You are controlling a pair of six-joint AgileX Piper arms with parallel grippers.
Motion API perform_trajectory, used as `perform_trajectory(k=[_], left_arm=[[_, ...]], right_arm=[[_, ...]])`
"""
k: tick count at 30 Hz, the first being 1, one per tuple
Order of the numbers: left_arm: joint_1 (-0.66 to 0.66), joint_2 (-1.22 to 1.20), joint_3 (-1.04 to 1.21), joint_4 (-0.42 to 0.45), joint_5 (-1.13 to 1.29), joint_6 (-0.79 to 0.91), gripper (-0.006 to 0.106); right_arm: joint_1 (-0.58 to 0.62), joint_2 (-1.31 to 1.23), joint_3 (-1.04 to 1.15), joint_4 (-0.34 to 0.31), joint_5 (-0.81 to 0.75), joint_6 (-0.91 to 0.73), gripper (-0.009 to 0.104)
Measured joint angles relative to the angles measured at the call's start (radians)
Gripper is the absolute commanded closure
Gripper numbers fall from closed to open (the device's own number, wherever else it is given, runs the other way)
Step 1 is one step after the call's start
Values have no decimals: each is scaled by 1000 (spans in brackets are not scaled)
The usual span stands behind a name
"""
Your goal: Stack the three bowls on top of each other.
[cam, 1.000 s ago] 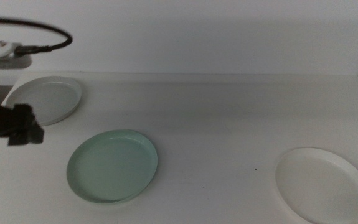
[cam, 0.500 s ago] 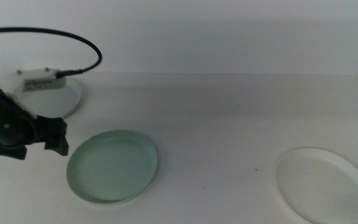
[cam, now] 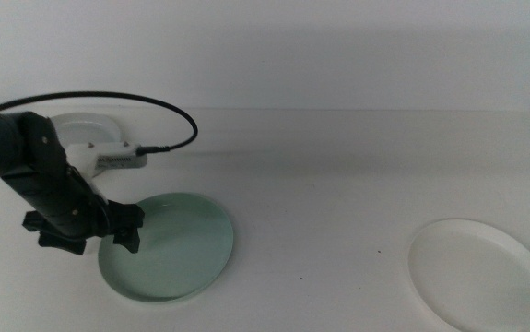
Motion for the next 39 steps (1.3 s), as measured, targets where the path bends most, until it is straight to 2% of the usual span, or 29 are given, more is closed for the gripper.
perform_trajectory(k=[2,5,11,16,20,25,32,39], left_arm=[[-4,19,0,0,-10,0,23],[-6,33,0,-2,-17,-3,43],[-6,37,0,-9,-21,-7,100],[-6,-7,-15,-21,22,-9,102],[-16,-84,-115,-24,127,-11,102],[-122,-104,-315,7,228,-65,102],[-283,17,-506,12,267,-121,102],[-352,180,-589,2,262,-140,102]], right_arm=[[0,0,0,0,0,0,3],[0,0,0,0,0,0,3],[0,0,0,0,0,0,3],[0,0,0,0,0,0,3],[0,0,0,0,0,0,3],[0,0,0,0,0,0,3],[0,0,0,0,0,0,3],[0,0,0,0,0,0,3]])
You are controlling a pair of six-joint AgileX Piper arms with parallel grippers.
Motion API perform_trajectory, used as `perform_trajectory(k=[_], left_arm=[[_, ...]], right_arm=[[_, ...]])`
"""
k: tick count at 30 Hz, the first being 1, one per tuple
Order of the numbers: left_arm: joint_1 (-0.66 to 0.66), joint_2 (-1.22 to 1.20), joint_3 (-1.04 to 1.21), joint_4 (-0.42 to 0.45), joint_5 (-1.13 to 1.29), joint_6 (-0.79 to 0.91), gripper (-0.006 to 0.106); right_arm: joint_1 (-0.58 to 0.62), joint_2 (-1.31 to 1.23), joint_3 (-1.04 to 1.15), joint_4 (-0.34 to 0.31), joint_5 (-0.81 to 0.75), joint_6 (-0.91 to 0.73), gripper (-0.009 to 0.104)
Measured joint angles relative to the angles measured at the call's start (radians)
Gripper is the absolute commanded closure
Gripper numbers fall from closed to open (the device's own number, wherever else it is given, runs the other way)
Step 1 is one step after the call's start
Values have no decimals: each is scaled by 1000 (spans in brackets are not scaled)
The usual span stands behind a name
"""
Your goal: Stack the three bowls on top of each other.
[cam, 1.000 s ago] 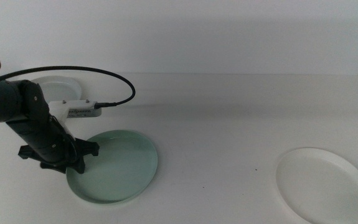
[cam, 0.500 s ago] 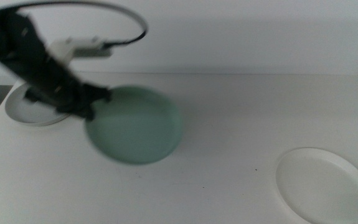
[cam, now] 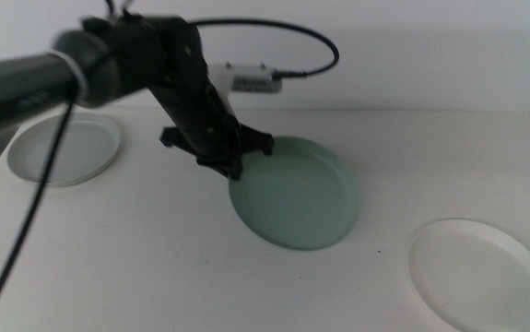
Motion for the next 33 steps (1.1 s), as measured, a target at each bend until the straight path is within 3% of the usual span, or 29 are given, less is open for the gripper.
perform_trajectory(k=[9,12,15,18,21,26,33], left_arm=[[-3,140,-6,-24,-59,-11,101],[-3,160,-8,-28,-70,-14,94],[-3,165,-8,-28,-72,-2,76],[-3,165,-8,-30,-70,20,47],[3,157,-10,-34,-55,67,9],[73,47,-10,-43,-8,100,7],[266,-137,-23,63,105,44,7]], right_arm=[[0,0,0,0,0,0,3],[0,0,0,0,0,0,3],[0,0,0,0,0,0,3],[0,0,0,0,0,0,3],[0,0,0,0,0,0,3],[0,0,0,0,0,0,3],[0,0,0,0,0,0,3]])
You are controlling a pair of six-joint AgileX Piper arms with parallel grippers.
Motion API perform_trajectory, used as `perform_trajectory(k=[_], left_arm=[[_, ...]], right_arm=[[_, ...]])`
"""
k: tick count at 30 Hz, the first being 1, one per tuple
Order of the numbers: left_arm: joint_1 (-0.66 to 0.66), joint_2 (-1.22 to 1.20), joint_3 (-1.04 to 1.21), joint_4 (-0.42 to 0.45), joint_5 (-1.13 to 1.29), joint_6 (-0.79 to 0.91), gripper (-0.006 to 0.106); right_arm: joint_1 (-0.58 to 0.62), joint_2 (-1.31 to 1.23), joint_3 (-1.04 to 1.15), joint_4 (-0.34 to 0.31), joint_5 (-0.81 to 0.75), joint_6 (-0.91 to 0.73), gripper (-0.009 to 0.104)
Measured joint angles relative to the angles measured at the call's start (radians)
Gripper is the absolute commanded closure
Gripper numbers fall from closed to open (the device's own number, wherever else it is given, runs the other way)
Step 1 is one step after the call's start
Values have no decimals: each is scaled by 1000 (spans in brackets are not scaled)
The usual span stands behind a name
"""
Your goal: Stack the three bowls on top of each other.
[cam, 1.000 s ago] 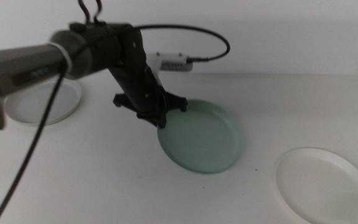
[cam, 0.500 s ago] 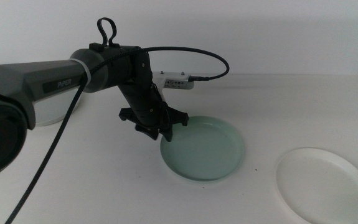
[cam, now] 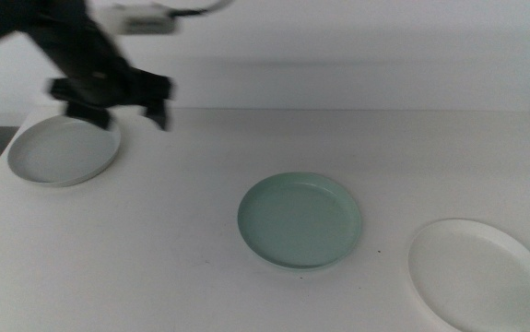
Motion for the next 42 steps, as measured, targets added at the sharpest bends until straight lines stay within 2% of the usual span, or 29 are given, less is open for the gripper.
perform_trajectory(k=[9,13,17,22,35,39,42], left_arm=[[340,72,-94,18,-32,43,7],[425,168,-153,14,-93,63,7],[487,290,-200,-45,-143,113,7],[525,428,-279,-118,-185,198,7],[527,562,-369,-145,-258,245,8],[527,589,-369,-163,-260,247,18],[527,597,-372,-170,-262,265,35]], right_arm=[[0,0,0,0,0,0,3],[0,0,0,0,0,0,3],[0,0,0,0,0,0,3],[0,0,0,0,0,0,3],[0,0,0,0,0,0,3],[0,0,0,0,0,0,3],[0,0,0,0,0,0,3]])
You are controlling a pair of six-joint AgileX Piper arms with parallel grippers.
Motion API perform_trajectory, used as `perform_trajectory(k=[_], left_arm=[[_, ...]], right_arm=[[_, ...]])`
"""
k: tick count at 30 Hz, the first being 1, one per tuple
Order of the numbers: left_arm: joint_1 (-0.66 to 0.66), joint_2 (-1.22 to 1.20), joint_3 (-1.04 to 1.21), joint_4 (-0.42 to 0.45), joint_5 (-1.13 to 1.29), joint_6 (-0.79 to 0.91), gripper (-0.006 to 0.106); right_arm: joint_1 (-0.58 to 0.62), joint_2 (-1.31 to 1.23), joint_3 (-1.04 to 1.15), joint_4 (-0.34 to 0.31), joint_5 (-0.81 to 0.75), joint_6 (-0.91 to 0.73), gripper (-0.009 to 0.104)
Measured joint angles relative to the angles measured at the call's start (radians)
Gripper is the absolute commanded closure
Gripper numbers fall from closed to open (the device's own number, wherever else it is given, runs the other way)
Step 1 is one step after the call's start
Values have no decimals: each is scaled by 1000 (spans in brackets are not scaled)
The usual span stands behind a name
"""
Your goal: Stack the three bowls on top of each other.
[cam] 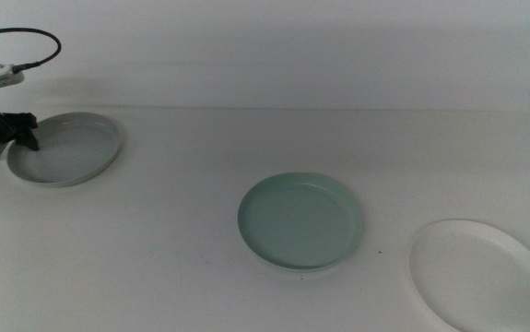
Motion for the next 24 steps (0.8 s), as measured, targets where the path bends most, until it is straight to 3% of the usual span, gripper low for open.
perform_trajectory(k=[7,24], left_arm=[[12,0,-4,-10,-13,7,102],[-60,-147,-43,-88,242,23,102]], right_arm=[[0,0,0,0,0,0,3],[0,0,0,0,0,0,3]])
